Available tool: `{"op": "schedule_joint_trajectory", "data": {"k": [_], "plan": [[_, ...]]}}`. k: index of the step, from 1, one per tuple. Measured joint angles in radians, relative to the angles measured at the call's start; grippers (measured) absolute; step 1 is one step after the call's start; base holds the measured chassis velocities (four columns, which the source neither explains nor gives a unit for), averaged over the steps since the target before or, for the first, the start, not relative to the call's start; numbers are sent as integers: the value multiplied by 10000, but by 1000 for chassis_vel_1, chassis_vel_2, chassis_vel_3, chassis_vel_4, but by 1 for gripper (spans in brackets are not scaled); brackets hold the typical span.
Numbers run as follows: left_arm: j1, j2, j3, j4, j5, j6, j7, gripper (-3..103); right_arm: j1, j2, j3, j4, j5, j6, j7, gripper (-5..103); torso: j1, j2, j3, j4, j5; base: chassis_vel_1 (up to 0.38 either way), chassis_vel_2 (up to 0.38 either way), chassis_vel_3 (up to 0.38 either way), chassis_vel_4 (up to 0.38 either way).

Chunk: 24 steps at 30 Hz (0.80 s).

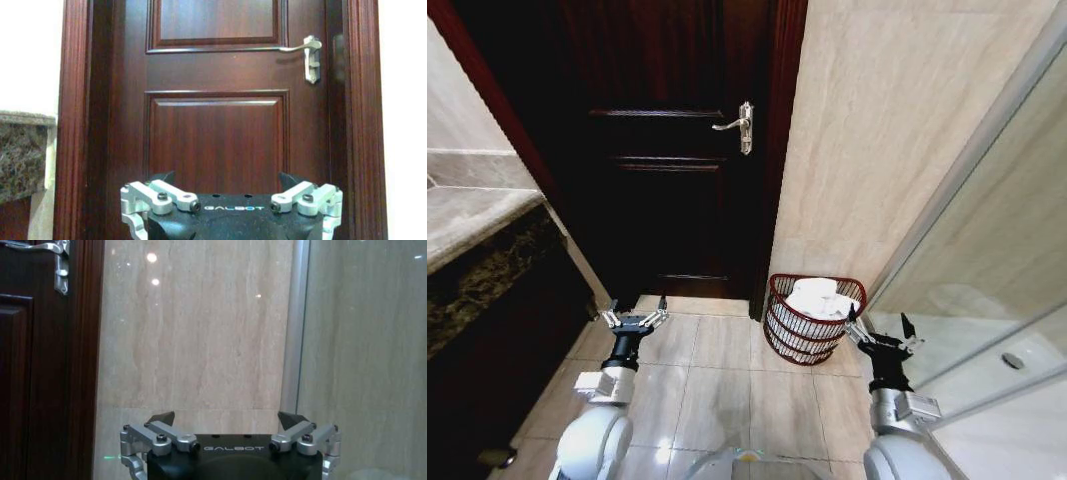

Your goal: Discard the used towel into the hamper.

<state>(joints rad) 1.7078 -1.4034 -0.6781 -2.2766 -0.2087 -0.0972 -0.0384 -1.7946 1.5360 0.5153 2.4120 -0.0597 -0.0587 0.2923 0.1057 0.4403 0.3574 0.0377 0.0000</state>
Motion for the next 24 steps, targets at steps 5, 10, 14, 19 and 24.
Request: {"op": "schedule_joint_trajectory", "data": {"k": [5,10,14,19,24], "plan": [[0,0,0,0,0,0,2,100,0,0,0,0,0,1,0,100,88,218,128,0,0,0,0,0,0],[0,0,0,0,0,0,4,100,0,0,0,0,0,3,0,100,180,444,263,0,0,0,0,0,0],[0,0,0,0,0,0,4,100,0,0,0,0,1,4,-2,100,246,628,379,-1,0,0,0,0,0],[0,1,0,-1,0,1,5,100,0,0,0,0,0,4,-2,100,289,738,449,-1,0,0,0,0,0],[0,0,0,-1,0,0,5,100,0,0,0,0,1,4,-2,100,357,900,539,0,0,0,0,0,0]]}}
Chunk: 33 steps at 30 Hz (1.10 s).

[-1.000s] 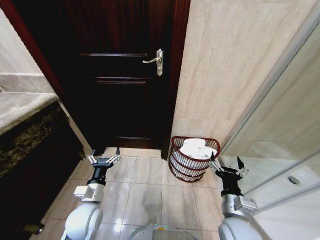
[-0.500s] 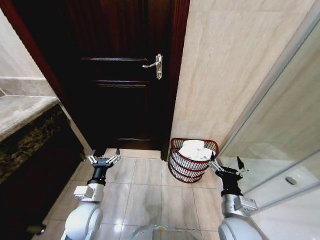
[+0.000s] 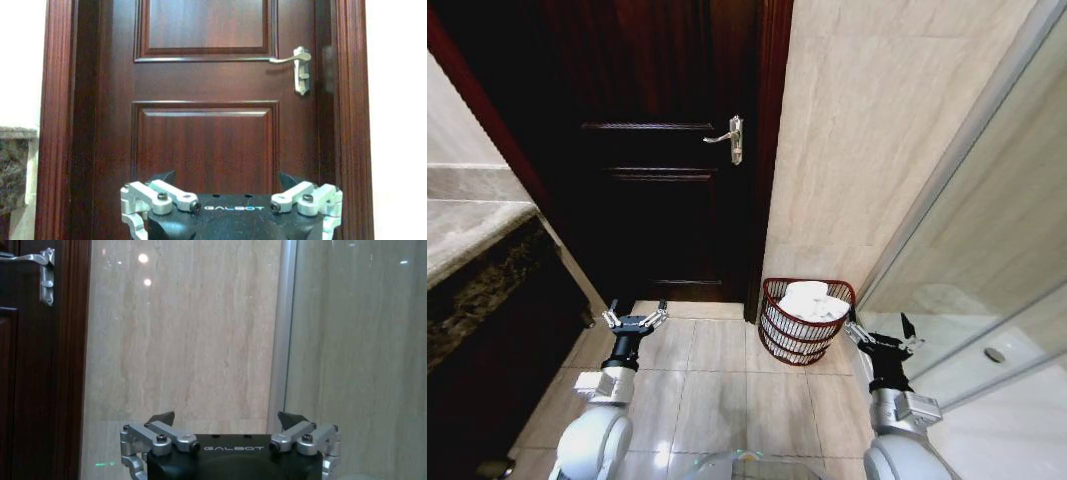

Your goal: Discard the used towel into the hamper.

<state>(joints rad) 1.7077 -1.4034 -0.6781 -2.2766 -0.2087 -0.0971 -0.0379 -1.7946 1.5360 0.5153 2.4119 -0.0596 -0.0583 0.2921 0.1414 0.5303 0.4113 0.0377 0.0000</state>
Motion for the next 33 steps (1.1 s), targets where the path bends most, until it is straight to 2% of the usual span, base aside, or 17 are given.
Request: {"op": "schedule_joint_trajectory", "data": {"k": [26,33], "plan": [[0,0,0,0,0,1,0,100,0,0,0,0,0,0,-1,100,466,1129,661,0,0,0,0,0,0],[0,0,0,0,0,0,0,100,0,0,0,0,0,0,0,100,541,1304,759,0,0,0,0,0,0]]}}
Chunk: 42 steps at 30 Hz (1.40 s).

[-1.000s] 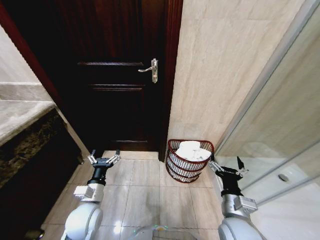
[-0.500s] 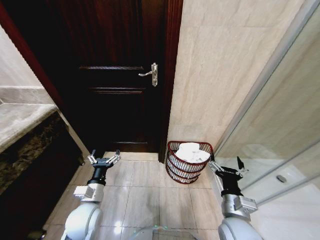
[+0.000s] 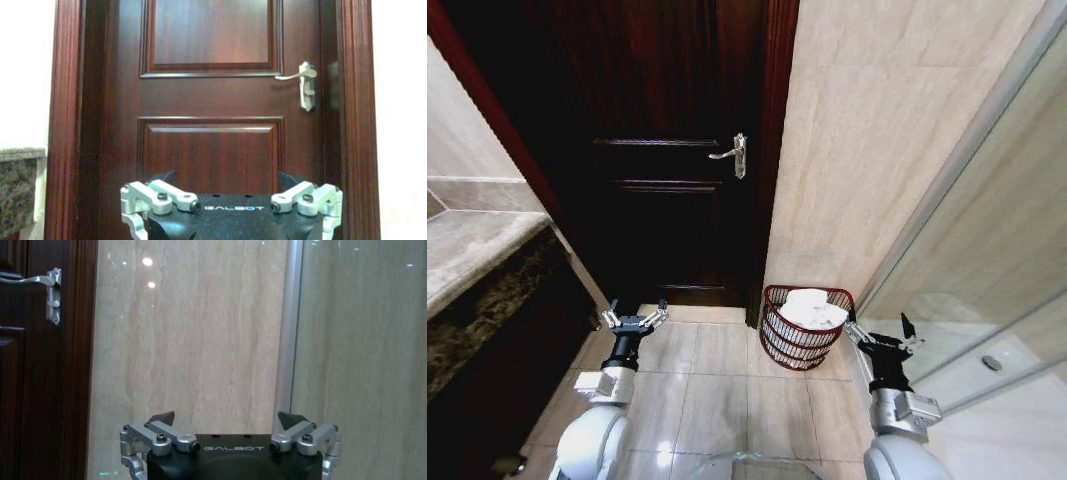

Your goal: Discard the used towel into the hamper.

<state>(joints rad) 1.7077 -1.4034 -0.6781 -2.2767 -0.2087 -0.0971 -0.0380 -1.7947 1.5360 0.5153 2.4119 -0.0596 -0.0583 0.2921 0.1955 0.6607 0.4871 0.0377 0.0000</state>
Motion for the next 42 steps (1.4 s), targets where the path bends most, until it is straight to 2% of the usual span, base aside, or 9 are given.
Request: {"op": "schedule_joint_trajectory", "data": {"k": [42], "plan": [[0,1,0,0,0,1,0,100,0,0,0,0,0,0,0,100,795,1862,1067,0,0,0,0,0,0]]}}
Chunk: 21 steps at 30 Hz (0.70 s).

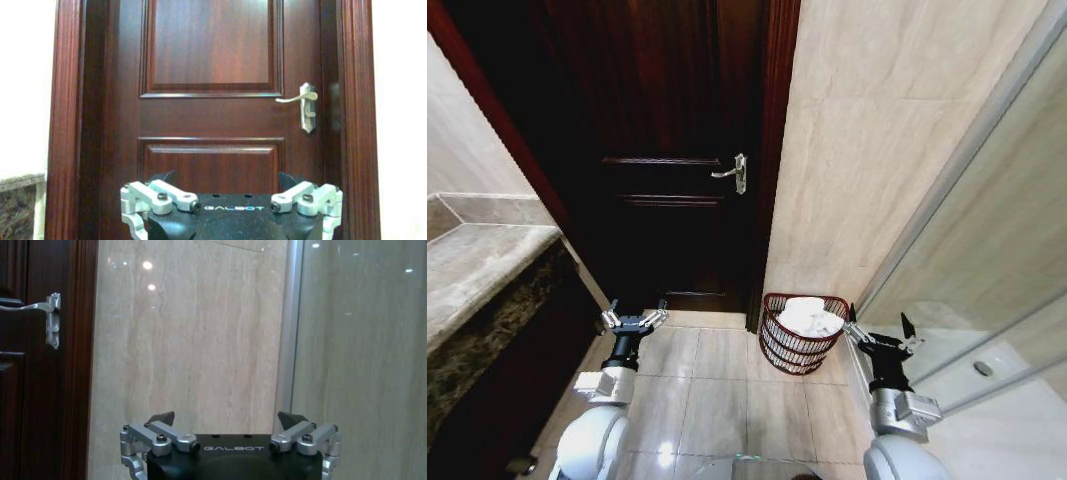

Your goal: Discard the used towel into the hamper.

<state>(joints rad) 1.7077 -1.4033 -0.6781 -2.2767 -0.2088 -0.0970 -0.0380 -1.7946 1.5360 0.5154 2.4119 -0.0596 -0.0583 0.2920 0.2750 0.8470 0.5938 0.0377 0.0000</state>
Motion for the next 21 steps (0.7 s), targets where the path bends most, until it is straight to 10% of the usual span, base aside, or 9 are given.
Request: {"op": "schedule_joint_trajectory", "data": {"k": [21], "plan": [[0,0,0,0,0,0,0,100,0,0,0,-1,0,0,0,100,434,999,562,0,0,0,0,0,0]]}}
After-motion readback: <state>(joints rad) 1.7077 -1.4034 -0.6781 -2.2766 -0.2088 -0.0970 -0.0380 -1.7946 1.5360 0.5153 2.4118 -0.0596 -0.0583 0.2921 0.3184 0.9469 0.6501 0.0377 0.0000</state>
